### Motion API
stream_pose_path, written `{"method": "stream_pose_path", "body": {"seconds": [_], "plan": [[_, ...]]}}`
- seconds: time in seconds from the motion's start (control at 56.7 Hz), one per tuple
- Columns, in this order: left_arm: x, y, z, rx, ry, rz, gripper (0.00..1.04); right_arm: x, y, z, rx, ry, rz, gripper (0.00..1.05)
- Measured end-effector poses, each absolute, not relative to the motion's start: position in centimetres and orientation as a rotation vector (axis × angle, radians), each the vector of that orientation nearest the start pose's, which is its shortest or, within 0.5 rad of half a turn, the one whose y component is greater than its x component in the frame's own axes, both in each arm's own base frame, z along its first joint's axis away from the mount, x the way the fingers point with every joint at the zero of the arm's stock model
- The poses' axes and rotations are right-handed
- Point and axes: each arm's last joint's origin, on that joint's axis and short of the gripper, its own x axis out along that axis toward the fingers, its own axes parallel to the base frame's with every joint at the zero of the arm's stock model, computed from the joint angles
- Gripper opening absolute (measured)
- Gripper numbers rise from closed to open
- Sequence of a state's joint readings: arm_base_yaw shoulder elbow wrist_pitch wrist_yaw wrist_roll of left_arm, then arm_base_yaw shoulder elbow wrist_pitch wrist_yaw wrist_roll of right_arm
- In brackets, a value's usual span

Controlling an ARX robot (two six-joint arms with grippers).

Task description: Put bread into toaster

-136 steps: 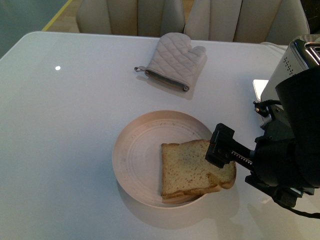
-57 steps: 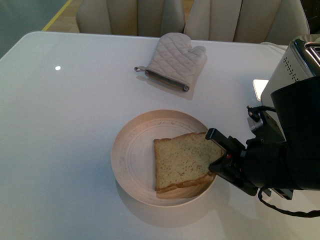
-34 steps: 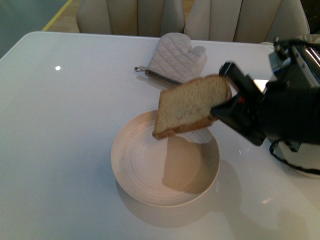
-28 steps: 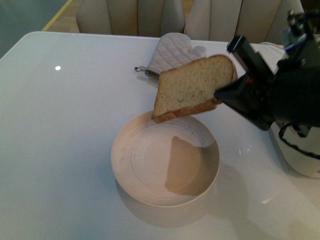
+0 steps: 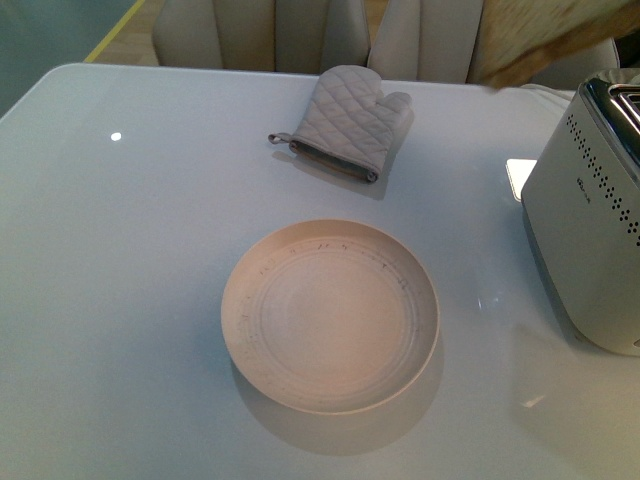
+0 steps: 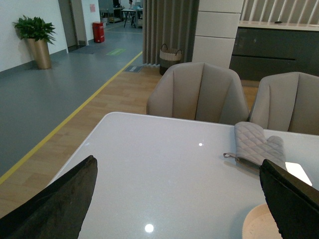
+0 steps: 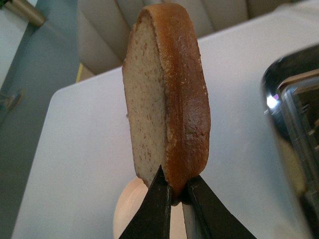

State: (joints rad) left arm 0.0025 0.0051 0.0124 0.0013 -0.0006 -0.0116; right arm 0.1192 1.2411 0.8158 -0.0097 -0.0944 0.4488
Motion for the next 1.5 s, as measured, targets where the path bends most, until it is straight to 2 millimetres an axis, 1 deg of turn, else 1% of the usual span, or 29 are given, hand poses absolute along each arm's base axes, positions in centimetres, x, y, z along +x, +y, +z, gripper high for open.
{"method": "stream_pose_path", "body": {"seconds": [0.035,0.124,0.212,0.353,0.424,0.476,0.653,0.935,1.341,1.5], "plan": [[9.7,0.0,16.7,-0.012,-0.009,0.003,0.97,26.9,2.7,28.1,0.393,0.453,0.084,0.03],[9.7,0.0,16.7,-0.012,-0.009,0.003,0.97,27.2,1.4,30.3,0.305,0.434,0.05,0.03],[9.7,0.0,16.7,-0.012,-0.009,0.003,0.97,27.6,0.4,31.7,0.211,0.439,0.025,0.03],[9.7,0.0,16.7,-0.012,-0.009,0.003,0.97,28.3,-0.8,32.8,0.048,0.468,-0.033,0.03],[9.7,0.0,16.7,-0.012,-0.009,0.003,0.97,28.4,-0.9,32.4,-0.042,0.505,-0.078,0.03],[9.7,0.0,16.7,-0.011,-0.009,0.003,0.97,28.4,-0.8,32.2,-0.061,0.522,-0.094,0.03],[9.7,0.0,16.7,-0.011,-0.009,0.003,0.97,28.6,-0.7,31.4,-0.085,0.557,-0.149,0.03],[9.7,0.0,16.7,-0.011,-0.009,0.003,0.97,29.2,-0.9,28.3,-0.105,0.645,-0.191,0.03],[9.7,0.0,16.7,-0.011,-0.009,0.003,0.97,29.9,-1.4,25.6,-0.117,0.707,-0.239,0.03],[9.7,0.0,16.7,-0.011,-0.009,0.003,0.97,30.1,-1.5,25.0,-0.122,0.719,-0.251,0.03]]}}
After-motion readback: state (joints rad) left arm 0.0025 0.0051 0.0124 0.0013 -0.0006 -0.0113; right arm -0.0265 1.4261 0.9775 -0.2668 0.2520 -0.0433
